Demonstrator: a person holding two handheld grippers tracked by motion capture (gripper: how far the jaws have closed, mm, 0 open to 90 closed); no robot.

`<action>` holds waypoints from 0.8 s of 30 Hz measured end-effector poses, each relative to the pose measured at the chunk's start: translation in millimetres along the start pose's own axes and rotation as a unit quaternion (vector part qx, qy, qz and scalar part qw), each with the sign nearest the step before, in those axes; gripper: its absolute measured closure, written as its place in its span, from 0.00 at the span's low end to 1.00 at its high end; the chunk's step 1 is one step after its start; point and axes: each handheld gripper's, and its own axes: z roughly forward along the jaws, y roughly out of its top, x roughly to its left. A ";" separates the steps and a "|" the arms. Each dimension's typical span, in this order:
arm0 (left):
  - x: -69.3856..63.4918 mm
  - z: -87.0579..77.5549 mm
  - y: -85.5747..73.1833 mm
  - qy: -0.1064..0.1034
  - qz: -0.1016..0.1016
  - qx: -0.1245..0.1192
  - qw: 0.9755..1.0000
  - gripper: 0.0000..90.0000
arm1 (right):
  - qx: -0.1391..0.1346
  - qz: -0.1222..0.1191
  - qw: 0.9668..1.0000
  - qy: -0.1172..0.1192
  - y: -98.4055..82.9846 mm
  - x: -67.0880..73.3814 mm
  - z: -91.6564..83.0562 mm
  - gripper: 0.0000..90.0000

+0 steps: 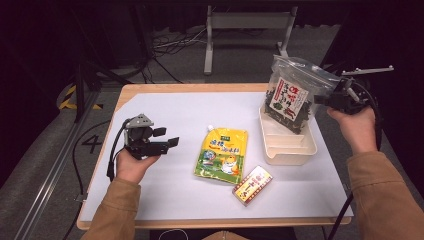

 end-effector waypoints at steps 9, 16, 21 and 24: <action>1.4 2.5 0.2 0.007 0.008 0.003 1.000 0.35 | -0.017 -0.021 1.000 -0.004 -11.2 2.1 -12.9 0.58; 1.5 8.3 1.4 0.006 -0.001 0.018 1.000 0.34 | -0.017 -0.060 0.998 -0.007 -22.3 8.3 -21.7 0.56; -0.8 14.9 3.1 0.007 -0.015 0.045 0.999 0.33 | -0.032 -0.092 0.995 0.018 -27.8 16.4 -27.4 0.52; -2.2 18.9 3.1 0.005 -0.017 0.057 0.998 0.33 | -0.032 -0.123 0.992 0.024 -31.1 24.8 -29.6 0.52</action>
